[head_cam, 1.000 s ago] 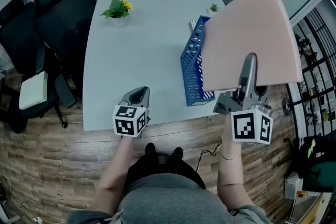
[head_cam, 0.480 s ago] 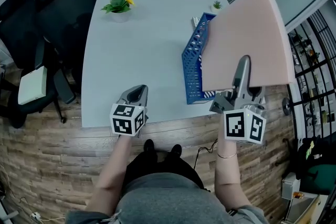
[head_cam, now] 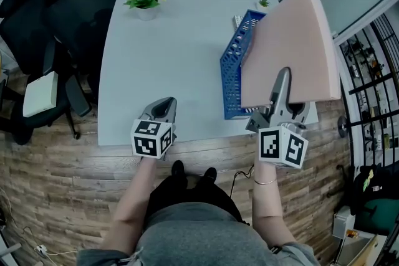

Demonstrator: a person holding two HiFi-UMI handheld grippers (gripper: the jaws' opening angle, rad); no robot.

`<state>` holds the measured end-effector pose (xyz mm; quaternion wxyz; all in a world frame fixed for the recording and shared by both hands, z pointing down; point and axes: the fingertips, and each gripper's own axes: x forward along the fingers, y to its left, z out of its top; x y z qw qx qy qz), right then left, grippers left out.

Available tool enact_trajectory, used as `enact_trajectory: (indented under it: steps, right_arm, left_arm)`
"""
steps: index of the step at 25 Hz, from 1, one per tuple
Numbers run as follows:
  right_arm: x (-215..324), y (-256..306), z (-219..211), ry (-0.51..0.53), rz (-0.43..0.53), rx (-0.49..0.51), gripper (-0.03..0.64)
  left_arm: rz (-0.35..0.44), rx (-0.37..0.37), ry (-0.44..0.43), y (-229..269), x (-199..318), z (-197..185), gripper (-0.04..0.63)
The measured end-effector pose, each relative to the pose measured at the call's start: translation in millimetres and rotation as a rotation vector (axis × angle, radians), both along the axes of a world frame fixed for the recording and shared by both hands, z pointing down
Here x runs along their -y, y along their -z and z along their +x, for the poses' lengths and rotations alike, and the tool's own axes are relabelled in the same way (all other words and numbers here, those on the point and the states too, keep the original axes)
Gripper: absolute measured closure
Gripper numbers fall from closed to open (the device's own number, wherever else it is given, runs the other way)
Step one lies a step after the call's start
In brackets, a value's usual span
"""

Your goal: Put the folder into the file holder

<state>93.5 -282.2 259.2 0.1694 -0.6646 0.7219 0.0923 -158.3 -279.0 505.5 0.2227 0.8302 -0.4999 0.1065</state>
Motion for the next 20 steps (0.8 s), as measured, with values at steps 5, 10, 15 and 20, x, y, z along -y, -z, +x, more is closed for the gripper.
enact_trajectory:
  steps: [5,10,15,20]
  right_arm:
    - [2.9,-17.3,0.4,-0.003,-0.031,0.001,0.448]
    - [5.0,-34.2,-1.9,0.003,-0.064,-0.002,0.448]
    - [7.2,-41.0,-5.7,0.01,-0.075,-0.023,0.446]
    - [12.7,-54.2,-9.6,0.006,-0.125,-0.038,0.446]
  left_arm:
    - [-0.008,0.008,0.009,-2.5,-2.1,-1.6,0.569]
    - [-0.012,0.012,0.013,-5.7,-3.3,-2.2,0.569]
    - [-0.016,0.011,0.012,-7.2,-4.6,0.2,0.569]
    - [-0.02,0.012,0.011,-7.7,-4.4,-0.1,0.569]
